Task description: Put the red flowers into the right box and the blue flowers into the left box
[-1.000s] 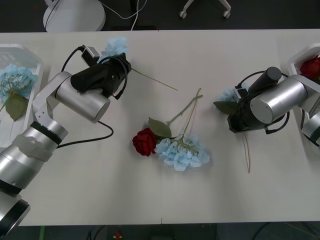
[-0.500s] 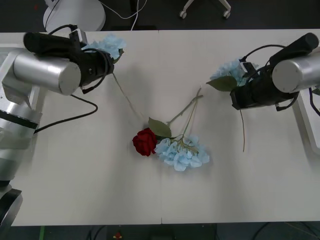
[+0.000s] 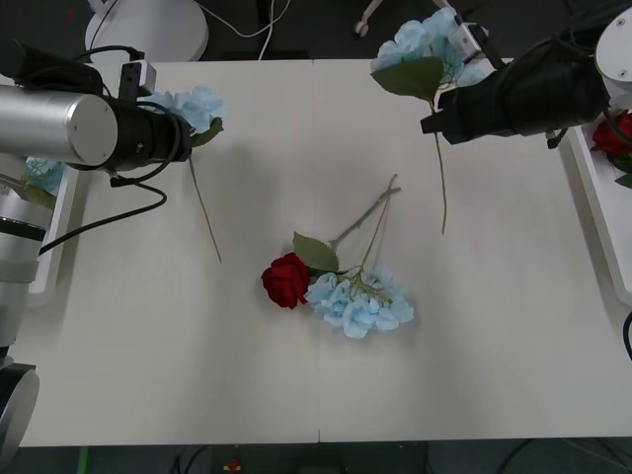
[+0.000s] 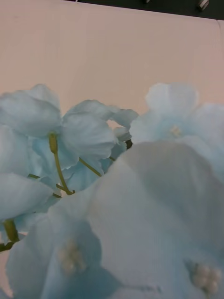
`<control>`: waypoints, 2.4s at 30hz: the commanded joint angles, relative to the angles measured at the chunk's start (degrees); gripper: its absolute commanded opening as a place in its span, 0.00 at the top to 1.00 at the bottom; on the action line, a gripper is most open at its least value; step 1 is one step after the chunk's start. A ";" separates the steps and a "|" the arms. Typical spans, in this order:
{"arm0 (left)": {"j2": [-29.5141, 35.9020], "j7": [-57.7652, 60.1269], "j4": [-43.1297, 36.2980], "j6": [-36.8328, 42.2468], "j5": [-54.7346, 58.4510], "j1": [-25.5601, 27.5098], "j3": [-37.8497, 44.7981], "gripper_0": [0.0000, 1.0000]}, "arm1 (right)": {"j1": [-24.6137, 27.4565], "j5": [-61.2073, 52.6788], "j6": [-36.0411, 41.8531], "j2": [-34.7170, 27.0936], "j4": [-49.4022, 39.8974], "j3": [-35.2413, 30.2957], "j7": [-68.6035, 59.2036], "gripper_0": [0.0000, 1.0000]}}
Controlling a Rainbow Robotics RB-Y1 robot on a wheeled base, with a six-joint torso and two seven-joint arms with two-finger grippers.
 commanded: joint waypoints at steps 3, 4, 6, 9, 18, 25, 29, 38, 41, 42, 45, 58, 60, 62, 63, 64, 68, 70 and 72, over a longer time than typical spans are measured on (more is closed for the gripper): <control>0.89 0.09 2.57 -0.73 -0.91 -2.60 -1.30 0.76 | -7.27 -3.39 -2.27 7.10 -0.64 -1.01 7.81 1.00; 0.89 0.09 2.92 -0.99 -0.91 -2.51 -1.56 0.60 | -8.06 -3.39 -2.80 8.86 -0.64 -1.01 8.52 1.00; 0.97 0.09 3.27 -1.08 -0.82 -2.51 -1.92 0.35 | -9.38 -3.66 -3.59 12.02 -0.64 -0.75 8.60 1.00; 0.97 0.17 3.27 -0.99 -0.29 -2.16 -2.79 0.11 | -10.61 -3.92 -5.17 15.63 -0.64 -0.66 8.87 1.00; 0.97 0.09 3.01 0.94 1.20 0.22 -4.73 0.00 | -12.99 -3.30 -9.56 23.98 -0.64 -0.66 10.19 1.00; 0.97 0.17 0.81 -0.29 2.43 4.17 -4.73 0.00 | -14.30 -0.49 -10.18 27.84 -0.64 -0.66 10.54 1.00; 1.41 0.53 -6.31 2.61 3.75 6.55 -3.76 0.00 | -14.30 -0.49 -10.18 28.63 -0.64 -0.66 11.15 1.00; 4.93 -0.62 -24.41 12.46 18.60 16.74 10.30 0.00 | -14.30 -0.05 -10.18 30.30 -0.64 -0.04 12.38 1.00; 6.07 -2.37 -26.61 12.98 25.37 19.03 15.05 0.00 | -14.22 -0.05 -10.18 30.30 -0.64 0.22 12.56 1.00; 6.33 -4.22 -26.87 12.90 28.62 19.99 17.07 0.00 | -14.22 -0.05 -10.18 30.30 -0.64 0.39 12.65 1.00; 6.33 -8.53 -26.87 12.10 35.57 22.10 21.02 0.00 | -14.30 -0.23 -10.18 30.30 -0.64 0.75 12.73 1.00; 5.98 -32.61 -26.96 -15.05 59.38 31.42 12.23 0.00 | -14.30 -1.37 -10.18 30.30 -0.64 0.92 12.82 1.00; 5.37 -36.39 -26.96 -18.39 60.44 31.42 9.51 0.00 | -14.30 -1.72 -10.27 30.30 -0.64 0.92 12.65 1.00; 4.58 -39.46 -26.87 -21.82 61.32 31.42 6.70 0.00 | -14.22 -1.99 -10.27 30.30 -0.64 0.92 12.65 1.00; 4.14 -41.13 -26.87 -23.84 61.32 31.33 5.03 0.00 | -14.30 -1.99 -10.18 30.30 -0.64 0.92 12.65 1.00; 3.70 -42.37 -26.96 -25.25 61.32 31.24 3.71 0.00 | -14.30 -1.99 -10.18 30.30 -0.64 0.92 12.65 1.00; 2.29 -46.06 -26.87 -30.70 61.32 30.54 -0.86 0.00 | -14.22 -2.25 -10.27 30.30 -0.64 0.92 12.65 1.00; 1.94 -46.41 -26.87 -32.37 60.53 29.84 -2.35 0.00 | -14.22 -2.34 -10.18 30.30 -0.64 1.19 12.65 1.00; 1.94 -46.23 -26.87 -32.46 59.03 29.31 -2.44 0.00 | -14.22 -2.34 -10.27 30.30 -0.64 1.36 12.56 1.00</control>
